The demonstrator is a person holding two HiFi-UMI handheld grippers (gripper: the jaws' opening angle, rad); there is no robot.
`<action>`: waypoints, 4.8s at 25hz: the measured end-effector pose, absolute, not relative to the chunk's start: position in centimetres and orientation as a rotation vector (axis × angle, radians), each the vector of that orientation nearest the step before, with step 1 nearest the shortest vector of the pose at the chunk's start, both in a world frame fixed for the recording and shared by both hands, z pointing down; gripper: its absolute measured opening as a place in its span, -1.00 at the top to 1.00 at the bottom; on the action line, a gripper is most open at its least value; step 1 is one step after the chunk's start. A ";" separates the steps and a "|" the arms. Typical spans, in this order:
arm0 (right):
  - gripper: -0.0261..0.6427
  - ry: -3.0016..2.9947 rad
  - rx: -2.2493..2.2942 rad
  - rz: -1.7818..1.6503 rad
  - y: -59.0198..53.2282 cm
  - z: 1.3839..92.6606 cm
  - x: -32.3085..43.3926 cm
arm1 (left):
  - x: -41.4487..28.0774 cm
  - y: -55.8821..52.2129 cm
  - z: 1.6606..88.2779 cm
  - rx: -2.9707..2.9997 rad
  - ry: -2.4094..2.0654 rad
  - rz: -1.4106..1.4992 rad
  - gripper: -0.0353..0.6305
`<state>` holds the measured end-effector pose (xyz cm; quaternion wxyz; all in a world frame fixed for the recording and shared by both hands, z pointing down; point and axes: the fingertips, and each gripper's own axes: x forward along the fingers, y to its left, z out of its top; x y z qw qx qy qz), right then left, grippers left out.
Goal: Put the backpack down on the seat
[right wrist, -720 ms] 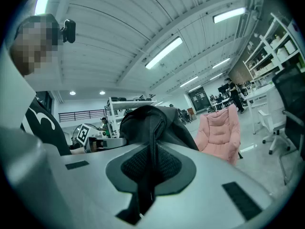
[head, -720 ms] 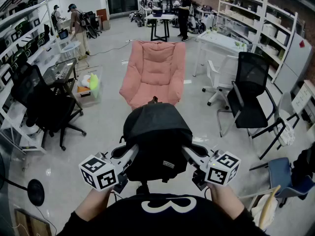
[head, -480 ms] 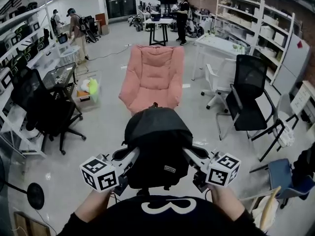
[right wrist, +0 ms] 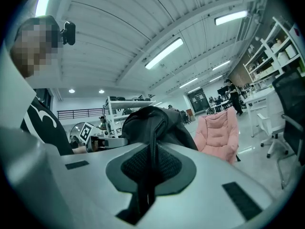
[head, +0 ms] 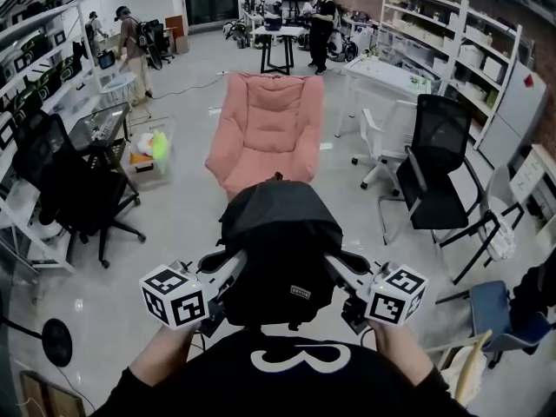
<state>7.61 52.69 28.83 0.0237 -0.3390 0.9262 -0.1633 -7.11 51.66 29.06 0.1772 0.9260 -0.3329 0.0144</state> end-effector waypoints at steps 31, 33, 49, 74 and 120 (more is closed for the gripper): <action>0.85 2.848 -1.179 -1.029 14.2 40.3 -4.8 | -19.2 12.5 40.5 2.384 -0.835 0.182 0.84; 0.85 2.843 -1.201 -1.041 12.3 40.5 -5.5 | -19.8 10.4 40.9 2.381 -0.818 0.191 0.84; 0.85 2.780 -1.247 -1.003 2.4 41.8 -3.0 | -17.2 -0.1 42.2 2.391 -0.772 0.248 0.84; 0.85 2.918 -0.994 -1.144 -27.4 46.0 8.2 | -6.1 -28.6 45.7 2.206 -1.038 0.292 0.84; 0.84 2.866 -1.684 -1.367 -53.8 67.2 6.2 | -8.1 -56.3 67.5 2.112 -0.877 0.662 0.83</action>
